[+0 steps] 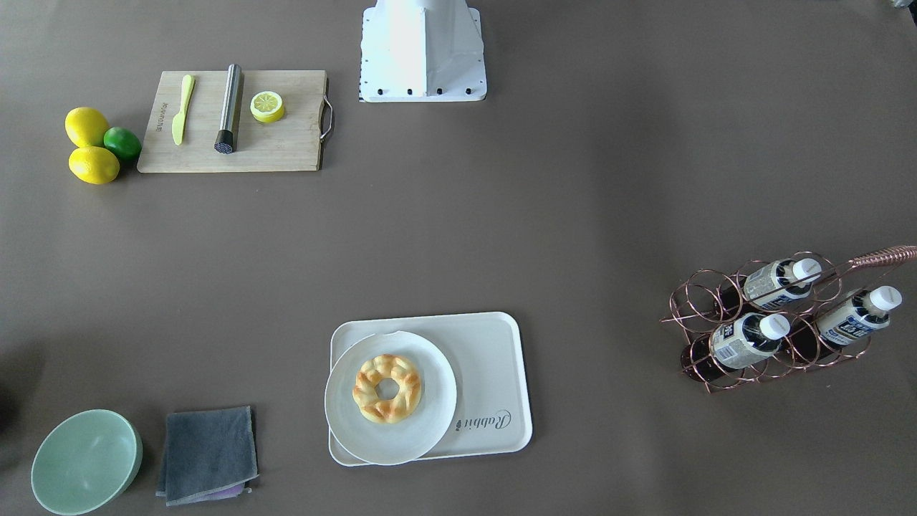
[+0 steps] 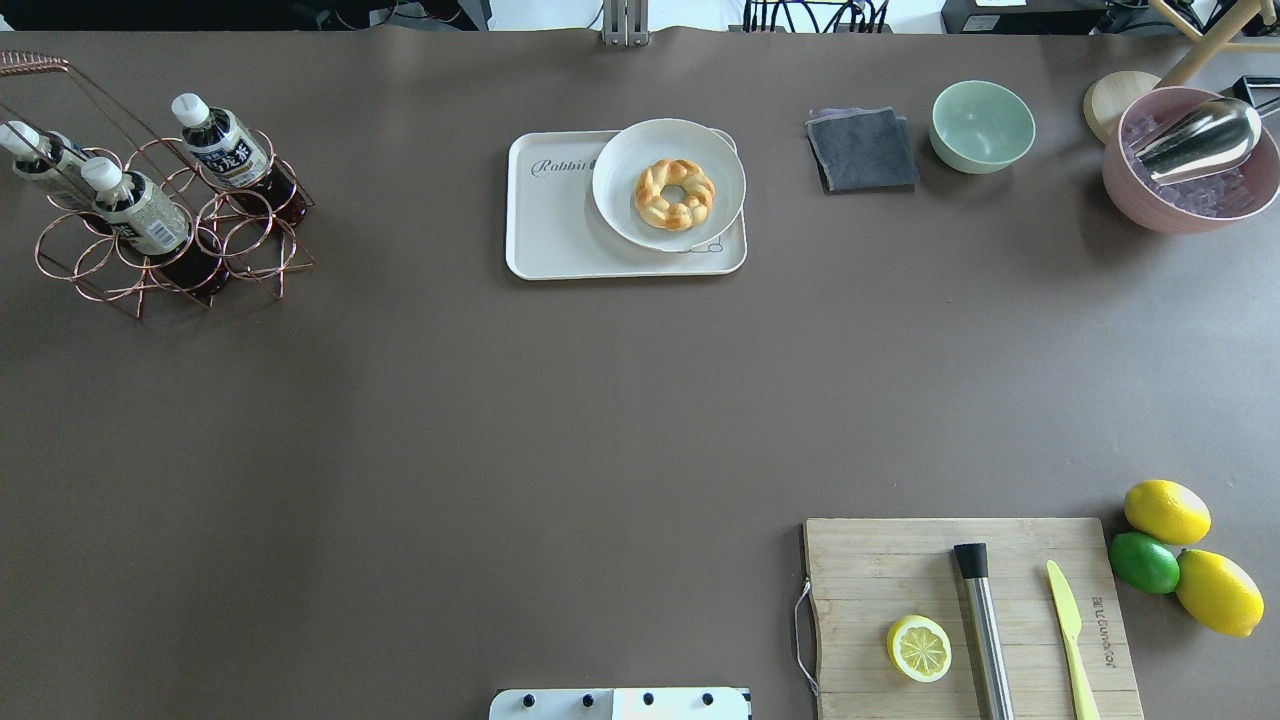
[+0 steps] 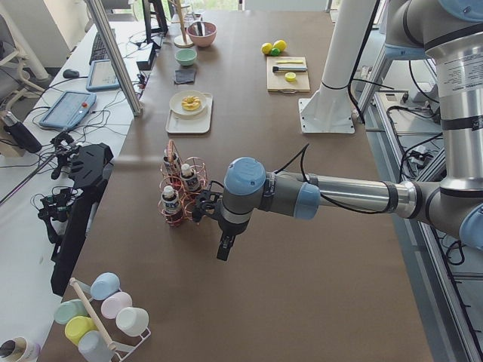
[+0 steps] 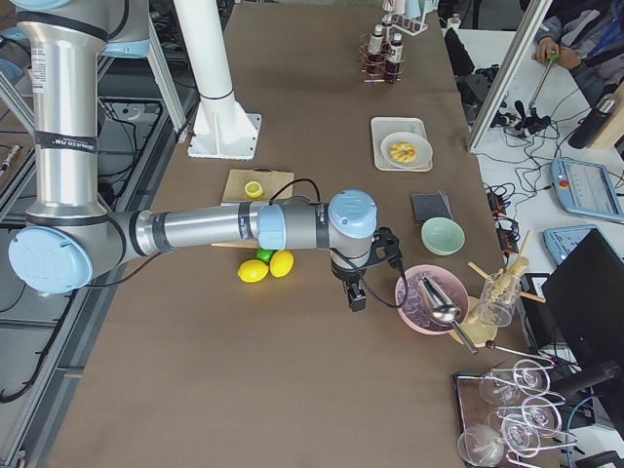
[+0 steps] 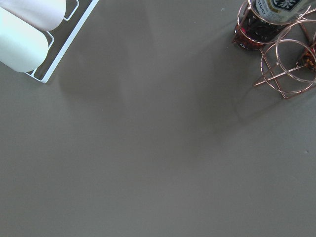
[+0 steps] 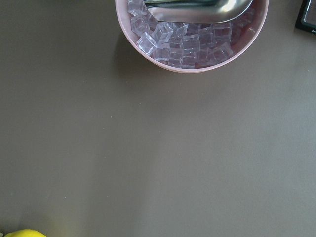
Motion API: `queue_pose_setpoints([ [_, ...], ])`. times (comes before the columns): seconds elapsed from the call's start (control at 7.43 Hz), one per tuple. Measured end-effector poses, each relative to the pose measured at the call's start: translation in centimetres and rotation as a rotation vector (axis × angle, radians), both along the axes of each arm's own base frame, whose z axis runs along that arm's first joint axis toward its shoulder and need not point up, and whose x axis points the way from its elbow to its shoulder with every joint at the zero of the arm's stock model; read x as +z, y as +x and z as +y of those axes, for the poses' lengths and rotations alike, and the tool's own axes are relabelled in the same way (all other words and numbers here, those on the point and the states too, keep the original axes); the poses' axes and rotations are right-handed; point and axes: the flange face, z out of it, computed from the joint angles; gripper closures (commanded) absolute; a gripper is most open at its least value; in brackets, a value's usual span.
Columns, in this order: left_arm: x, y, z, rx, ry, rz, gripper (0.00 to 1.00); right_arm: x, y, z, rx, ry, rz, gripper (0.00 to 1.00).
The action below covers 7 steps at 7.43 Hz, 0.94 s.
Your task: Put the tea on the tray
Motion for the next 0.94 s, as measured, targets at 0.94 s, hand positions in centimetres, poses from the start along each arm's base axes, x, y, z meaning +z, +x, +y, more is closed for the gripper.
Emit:
queue_pose_setpoints([
  [0.94, -0.51, 0.00, -0.07, -0.005, 0.011, 0.000, 0.03, -0.03, -0.01, 0.18, 0.000, 0.000, -0.001, 0.00],
])
